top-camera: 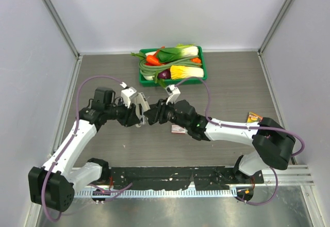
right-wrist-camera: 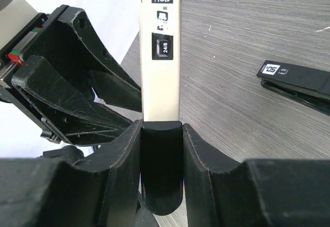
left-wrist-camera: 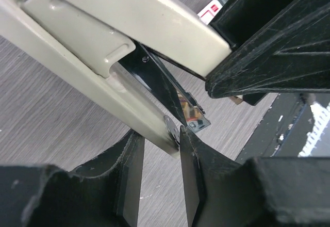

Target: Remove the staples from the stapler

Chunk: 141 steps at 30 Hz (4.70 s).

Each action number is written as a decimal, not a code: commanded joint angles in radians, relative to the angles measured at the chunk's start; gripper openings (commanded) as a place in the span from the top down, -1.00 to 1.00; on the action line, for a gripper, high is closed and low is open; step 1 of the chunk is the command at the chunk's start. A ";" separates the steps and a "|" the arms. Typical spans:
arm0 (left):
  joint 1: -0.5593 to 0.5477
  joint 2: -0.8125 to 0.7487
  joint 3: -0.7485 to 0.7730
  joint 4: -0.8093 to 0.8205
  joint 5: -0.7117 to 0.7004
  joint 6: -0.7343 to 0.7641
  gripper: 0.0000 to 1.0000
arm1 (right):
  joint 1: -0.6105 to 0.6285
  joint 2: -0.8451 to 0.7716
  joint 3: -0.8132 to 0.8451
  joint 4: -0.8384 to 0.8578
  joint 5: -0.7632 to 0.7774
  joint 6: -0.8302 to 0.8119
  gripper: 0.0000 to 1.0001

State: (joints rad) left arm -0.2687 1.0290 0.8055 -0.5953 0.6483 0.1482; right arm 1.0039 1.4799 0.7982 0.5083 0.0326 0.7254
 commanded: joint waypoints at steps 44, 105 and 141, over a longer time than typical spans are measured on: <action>-0.247 0.013 -0.016 0.048 -0.691 0.216 0.94 | 0.004 -0.291 -0.085 -0.301 -0.195 -0.276 0.99; 0.171 -0.047 0.439 -0.293 -0.403 -0.144 -1.00 | -0.096 0.590 1.032 -0.944 -0.003 -0.783 -0.39; 0.171 -0.035 0.383 -0.297 -0.274 -0.090 -1.00 | -0.195 0.562 0.829 -1.071 -0.108 -1.037 -0.29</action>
State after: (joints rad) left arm -0.1032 0.9977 1.1873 -0.9073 0.3386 0.0391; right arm 0.8188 2.0327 1.6226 -0.5831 -0.0273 -0.2939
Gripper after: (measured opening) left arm 0.996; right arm 0.643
